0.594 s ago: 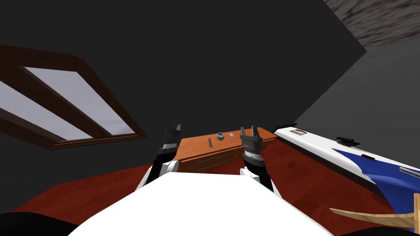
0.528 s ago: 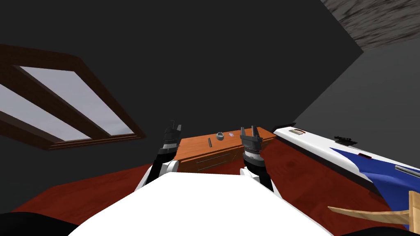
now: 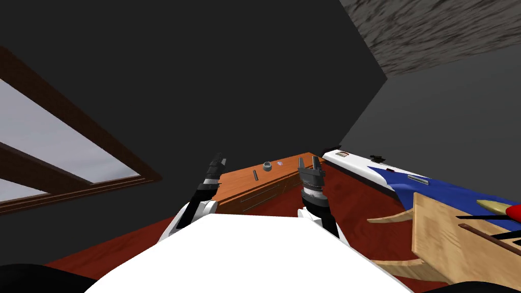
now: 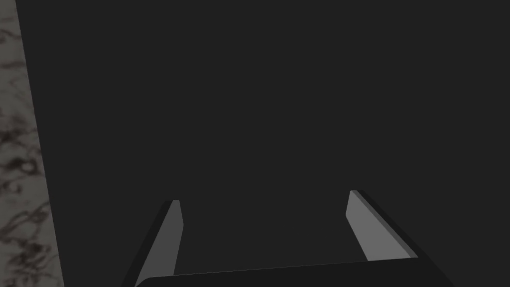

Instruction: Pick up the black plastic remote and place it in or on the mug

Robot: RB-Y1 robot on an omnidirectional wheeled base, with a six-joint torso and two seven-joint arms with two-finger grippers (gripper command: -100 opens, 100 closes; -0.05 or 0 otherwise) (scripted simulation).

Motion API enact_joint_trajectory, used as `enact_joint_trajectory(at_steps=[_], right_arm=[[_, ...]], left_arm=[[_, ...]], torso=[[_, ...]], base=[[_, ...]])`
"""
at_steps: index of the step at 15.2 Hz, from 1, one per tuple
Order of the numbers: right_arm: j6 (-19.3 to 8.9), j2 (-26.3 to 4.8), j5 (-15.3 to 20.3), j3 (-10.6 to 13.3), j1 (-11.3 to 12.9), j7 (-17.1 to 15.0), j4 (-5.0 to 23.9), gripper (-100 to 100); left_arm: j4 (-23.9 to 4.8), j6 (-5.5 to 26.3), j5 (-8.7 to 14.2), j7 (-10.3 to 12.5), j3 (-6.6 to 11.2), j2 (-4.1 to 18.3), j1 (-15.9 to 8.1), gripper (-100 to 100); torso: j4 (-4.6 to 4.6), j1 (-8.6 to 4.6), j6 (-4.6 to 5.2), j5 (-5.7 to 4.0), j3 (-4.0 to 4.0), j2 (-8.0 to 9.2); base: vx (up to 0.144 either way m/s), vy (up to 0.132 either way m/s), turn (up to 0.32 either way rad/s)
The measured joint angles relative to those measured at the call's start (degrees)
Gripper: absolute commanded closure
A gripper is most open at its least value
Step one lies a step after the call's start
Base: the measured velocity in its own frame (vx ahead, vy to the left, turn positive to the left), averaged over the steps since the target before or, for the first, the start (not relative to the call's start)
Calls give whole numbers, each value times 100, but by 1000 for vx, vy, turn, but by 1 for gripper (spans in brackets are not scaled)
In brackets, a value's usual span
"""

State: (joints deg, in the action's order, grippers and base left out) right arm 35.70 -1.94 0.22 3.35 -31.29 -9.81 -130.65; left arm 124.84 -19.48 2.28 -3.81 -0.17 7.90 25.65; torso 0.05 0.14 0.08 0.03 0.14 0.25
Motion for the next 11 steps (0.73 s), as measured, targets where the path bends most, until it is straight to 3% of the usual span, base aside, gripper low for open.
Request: enact_joint_trajectory(at_steps=[2, 11], right_arm=[[0, 0, 0, -1, -2, 0, 0, 0], [0, 0, 0, -1, -1, 0, 0, 0]], left_arm=[[-110, 125, 85, -103, 31, 113, -4, -100], [-1152, 762, 674, -775, 227, 661, -250, -100]], torso=[[0, -1, -8, 0, 0, -1], [-2, -3, -4, 0, -4, -8]], base=[[-51, 9, -104], [-54, 5, -354]])
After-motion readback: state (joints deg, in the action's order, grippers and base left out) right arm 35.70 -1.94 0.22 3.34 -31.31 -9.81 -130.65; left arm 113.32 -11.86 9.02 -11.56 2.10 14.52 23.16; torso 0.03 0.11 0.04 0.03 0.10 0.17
